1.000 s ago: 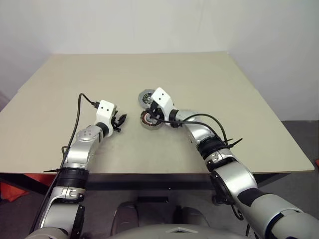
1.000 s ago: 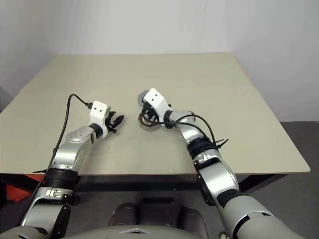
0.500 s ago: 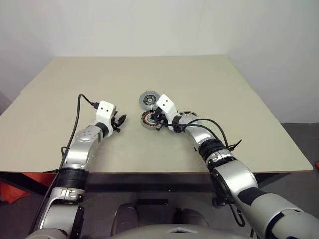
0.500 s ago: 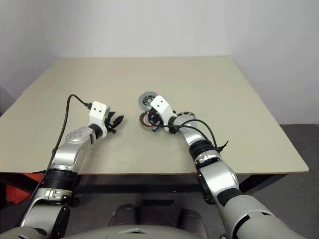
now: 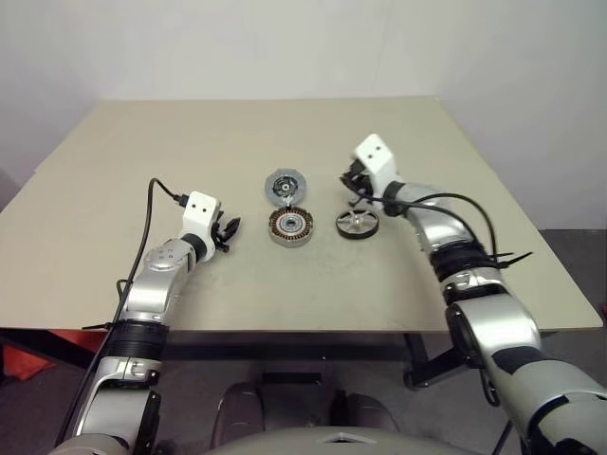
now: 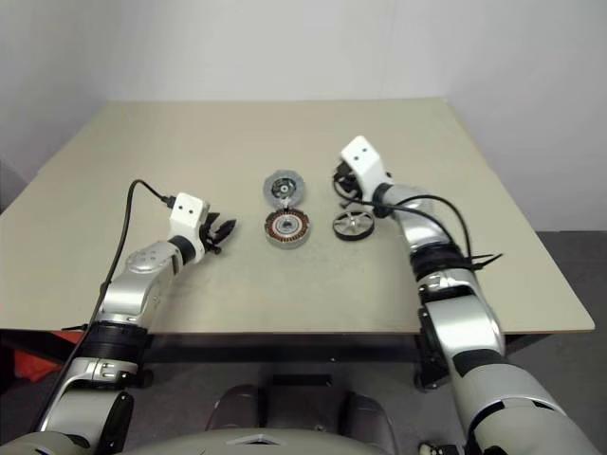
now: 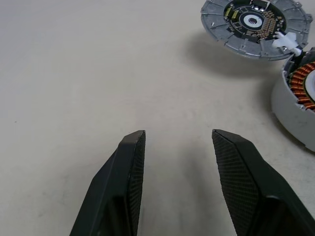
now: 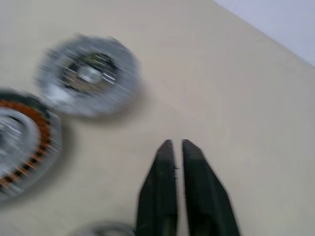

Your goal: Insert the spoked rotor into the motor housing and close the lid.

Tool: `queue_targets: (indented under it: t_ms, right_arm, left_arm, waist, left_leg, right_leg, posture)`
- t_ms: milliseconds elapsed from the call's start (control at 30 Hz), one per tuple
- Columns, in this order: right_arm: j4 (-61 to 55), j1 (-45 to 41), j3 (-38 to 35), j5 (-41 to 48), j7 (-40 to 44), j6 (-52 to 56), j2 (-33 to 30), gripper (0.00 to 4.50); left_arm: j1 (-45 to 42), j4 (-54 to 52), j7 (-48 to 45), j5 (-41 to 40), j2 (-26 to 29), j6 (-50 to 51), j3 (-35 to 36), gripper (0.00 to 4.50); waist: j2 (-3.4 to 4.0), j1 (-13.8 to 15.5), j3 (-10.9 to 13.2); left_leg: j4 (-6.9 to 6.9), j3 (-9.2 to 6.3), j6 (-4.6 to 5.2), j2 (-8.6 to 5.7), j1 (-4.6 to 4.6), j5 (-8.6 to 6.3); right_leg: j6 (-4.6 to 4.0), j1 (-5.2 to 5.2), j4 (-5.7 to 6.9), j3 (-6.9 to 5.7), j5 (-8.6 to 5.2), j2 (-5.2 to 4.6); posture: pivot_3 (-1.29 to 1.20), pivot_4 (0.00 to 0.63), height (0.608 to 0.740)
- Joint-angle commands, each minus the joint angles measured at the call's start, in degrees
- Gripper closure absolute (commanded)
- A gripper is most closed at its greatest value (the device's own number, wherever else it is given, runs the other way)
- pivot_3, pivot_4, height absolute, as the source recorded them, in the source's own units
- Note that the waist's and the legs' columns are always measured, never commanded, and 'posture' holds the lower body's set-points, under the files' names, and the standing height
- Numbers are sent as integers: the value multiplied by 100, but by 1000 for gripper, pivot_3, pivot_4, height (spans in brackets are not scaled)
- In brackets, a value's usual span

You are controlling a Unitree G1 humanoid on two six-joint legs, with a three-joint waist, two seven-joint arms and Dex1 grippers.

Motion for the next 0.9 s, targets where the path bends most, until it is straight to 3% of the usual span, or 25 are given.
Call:
queue_targets:
  t_ms: [33, 100, 200, 333, 533, 900]
  right_arm:
    - [249, -214, -329, -10, -274, 188, -565, 2892]
    - [286, -254, -546, 232, -183, 621, -733, 2182]
    - [46, -244, -926, 760, 188, 1585, -765, 2182]
    - [-734, 58, -1358, 1627, 507, 3698, -635, 2182]
    - [-2412, 955, -1807, 2639, 178, 6344, -221, 2182]
    - [-2758, 1151, -2456, 2975, -612, 7129, 63, 2182]
  left_arm:
    - [1, -86, 32, 0, -8, -151, 70, 2227]
    - [5, -46, 28, 0, -21, -179, 64, 2227]
    - [6, -16, 23, 1, -32, -197, 53, 2227]
    - [-14, 29, 5, 9, -44, -213, 47, 2227]
    - [-12, 46, -29, 19, 15, -207, 57, 2227]
    - [114, -75, -29, 31, 68, -173, 30, 2227]
  waist:
    - [-1, 9, 0]
    - [-1, 2, 0]
    - [0, -52, 0]
    - [3, -33, 0]
    - [2, 95, 0]
    - [2, 175, 0]
  left_leg:
    - [1, 0, 0, 0, 4, 0]
    - [3, 2, -1, -2, 7, 1]
    - [4, 7, -1, -6, 12, 1]
    - [1, 8, 3, 0, 18, 0]
    - [3, 6, 4, 3, 19, 5]
    - [-6, 5, -11, 2, 60, 14]
  right_leg:
    - [0, 5, 1, 0, 0, 0]
    - [0, 7, 2, 0, 0, 0]
    - [-1, 6, 5, 1, 0, 6]
    - [-4, 3, 9, -2, 2, 15]
    - [-5, 13, 5, -2, 3, 4]
    - [2, 45, 4, 0, 2, 1]
  posture:
    - [0, 0, 740]
    - [0, 0, 740]
    - [0, 0, 740]
    - [0, 0, 740]
    - [0, 0, 740]
    - [0, 0, 740]
